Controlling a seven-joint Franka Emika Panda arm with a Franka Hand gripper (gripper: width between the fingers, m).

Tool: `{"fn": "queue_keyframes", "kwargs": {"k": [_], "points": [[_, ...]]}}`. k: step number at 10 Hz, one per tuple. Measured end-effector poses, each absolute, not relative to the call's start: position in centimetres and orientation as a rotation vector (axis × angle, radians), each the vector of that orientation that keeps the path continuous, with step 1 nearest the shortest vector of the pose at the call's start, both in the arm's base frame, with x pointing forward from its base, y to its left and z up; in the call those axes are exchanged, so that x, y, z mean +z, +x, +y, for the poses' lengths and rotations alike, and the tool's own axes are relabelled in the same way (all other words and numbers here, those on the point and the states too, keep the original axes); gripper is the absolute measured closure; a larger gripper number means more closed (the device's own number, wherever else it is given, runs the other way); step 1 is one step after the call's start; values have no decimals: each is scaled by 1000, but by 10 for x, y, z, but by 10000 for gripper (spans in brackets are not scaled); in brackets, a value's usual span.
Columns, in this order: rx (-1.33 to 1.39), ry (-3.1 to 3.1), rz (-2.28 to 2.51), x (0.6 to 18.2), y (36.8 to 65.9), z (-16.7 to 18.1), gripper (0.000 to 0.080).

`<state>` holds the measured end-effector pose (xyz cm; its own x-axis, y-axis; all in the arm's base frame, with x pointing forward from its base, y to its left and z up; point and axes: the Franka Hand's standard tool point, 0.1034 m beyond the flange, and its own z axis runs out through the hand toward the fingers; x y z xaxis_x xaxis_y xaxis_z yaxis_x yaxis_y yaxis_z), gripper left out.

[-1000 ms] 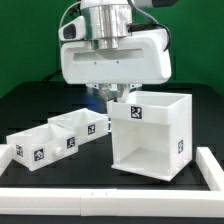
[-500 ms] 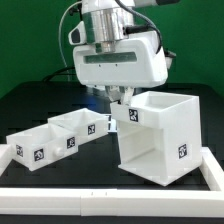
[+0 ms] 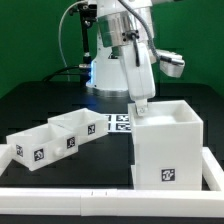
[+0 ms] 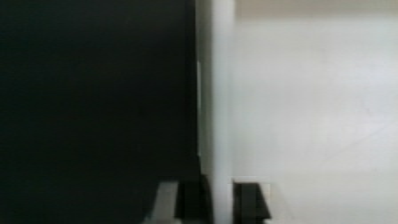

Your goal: Assemble drawer

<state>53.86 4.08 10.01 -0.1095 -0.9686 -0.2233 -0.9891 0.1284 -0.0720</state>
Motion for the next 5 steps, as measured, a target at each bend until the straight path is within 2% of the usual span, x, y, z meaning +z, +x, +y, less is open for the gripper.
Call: {"fn": "queue_keyframes", "kwargs": {"k": [3,5], "points": [[145,-1821,2278,104,539,73,765],[22,-1978,2113,109,548,80,765]]}}
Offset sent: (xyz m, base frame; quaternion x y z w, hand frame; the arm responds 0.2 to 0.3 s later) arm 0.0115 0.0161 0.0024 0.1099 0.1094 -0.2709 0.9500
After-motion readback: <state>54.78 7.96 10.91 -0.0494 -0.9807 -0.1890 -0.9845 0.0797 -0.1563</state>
